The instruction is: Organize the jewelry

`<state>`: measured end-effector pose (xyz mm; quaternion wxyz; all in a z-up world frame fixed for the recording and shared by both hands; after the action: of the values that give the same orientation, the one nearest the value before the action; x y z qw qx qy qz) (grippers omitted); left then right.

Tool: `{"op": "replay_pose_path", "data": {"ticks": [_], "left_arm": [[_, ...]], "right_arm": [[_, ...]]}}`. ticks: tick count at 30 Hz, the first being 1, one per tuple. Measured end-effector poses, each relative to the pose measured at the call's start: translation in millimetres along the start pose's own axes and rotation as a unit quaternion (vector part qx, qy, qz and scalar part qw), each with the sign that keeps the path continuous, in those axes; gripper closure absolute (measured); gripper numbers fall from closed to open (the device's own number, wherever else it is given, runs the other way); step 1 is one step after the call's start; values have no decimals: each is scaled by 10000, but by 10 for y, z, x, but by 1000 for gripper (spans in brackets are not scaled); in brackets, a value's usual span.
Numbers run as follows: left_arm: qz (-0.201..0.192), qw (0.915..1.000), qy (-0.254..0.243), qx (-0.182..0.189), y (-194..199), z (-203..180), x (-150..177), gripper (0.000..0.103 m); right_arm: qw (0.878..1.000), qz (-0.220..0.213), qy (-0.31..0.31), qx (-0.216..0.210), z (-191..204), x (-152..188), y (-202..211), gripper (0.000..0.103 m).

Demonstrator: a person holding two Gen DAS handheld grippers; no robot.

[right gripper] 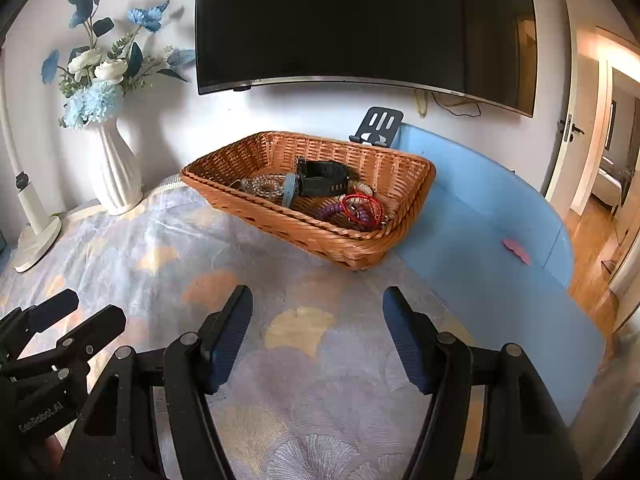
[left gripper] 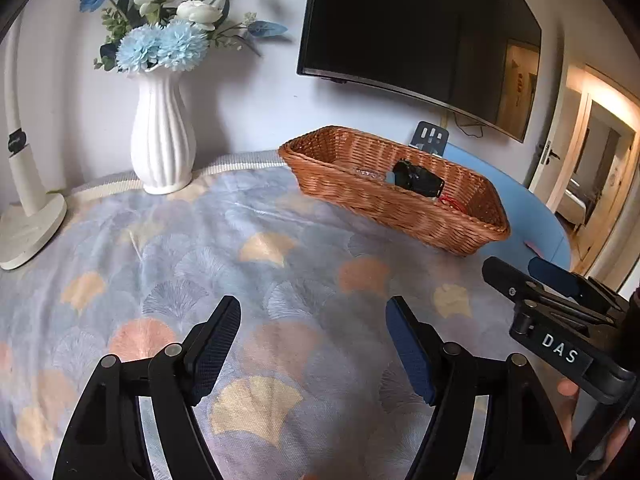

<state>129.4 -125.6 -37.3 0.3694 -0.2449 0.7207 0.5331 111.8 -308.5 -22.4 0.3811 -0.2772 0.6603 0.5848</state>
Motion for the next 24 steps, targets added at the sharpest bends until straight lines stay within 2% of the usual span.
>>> {"op": "replay_pose_path", "data": {"ticks": [6,15,24], "left_arm": [[6,9995,-247,-179,-15,-82,12,27],[91,9999,-51,-93,-37,-11,18,27],[89,9997,-147,-171,-44,-43,23,27]], "right_arm": [[10000,24,-20,-69,-4,6,-8,33],[9999,60,-78,-121,-5,13,-12,33],[9997,97,-91,-193,10,19,-25,33]]}}
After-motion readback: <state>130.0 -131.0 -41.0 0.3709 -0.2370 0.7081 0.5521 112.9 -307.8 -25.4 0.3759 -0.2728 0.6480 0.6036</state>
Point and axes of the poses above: each gripper's, at about its wrist camera, not at the fingertips, and y roughly against the way its jaws point, z to its left, x to its underside, the point moved 8 cm from there along -y, roughly the way its jaws point, and after that the axes turned 1 degree about x, right-handed, at the moved point
